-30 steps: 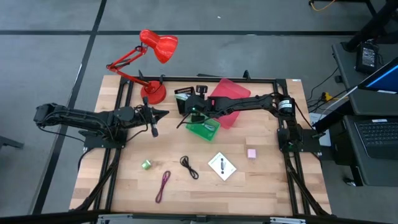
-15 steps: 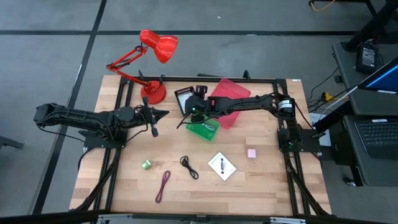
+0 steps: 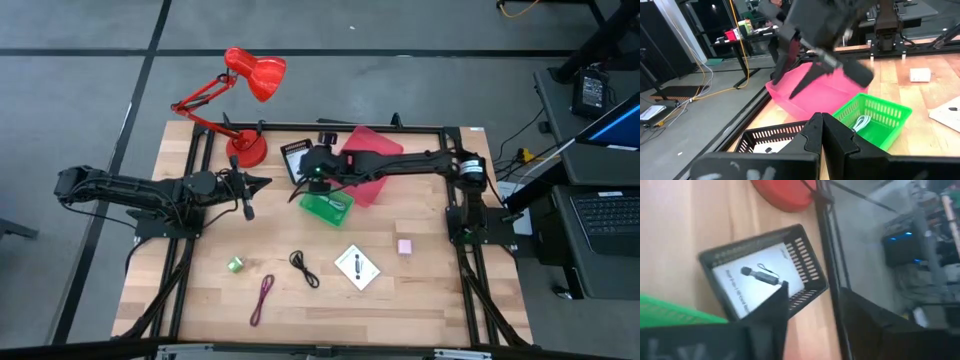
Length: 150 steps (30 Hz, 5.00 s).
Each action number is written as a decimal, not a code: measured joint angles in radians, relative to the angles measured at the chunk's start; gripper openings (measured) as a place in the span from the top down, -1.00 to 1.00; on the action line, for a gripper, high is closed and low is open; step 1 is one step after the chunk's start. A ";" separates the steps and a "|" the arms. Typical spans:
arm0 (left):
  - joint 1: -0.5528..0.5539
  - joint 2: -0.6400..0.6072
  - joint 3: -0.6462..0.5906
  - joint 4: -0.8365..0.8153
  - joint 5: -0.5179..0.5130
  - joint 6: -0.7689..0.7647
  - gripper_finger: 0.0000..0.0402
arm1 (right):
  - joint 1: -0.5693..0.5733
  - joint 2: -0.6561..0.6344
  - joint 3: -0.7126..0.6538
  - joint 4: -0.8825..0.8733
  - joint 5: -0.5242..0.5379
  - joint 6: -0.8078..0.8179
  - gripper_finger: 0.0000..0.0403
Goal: Pick and place items into bin
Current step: Put the green charger adapter into the red bin
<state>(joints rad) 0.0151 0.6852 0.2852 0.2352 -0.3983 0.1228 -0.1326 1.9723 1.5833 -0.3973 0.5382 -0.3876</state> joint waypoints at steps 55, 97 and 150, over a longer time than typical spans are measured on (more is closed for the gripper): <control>-0.315 0.329 0.326 -0.561 -0.079 -0.453 0.98 | 0.085 -0.655 -1.100 1.016 -0.456 0.254 1.00; -0.885 0.896 0.932 -1.430 0.183 -1.777 0.98 | 0.102 -0.652 -1.100 1.007 -0.454 0.361 1.00; -0.864 0.903 0.751 -1.359 0.230 -1.771 0.10 | 0.163 -0.652 -1.100 1.020 -0.454 0.357 1.00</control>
<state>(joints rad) -0.8494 1.5887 1.0365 -1.1241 -0.1680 -1.6477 0.0307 1.3201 0.4831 0.6231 0.0841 -0.0311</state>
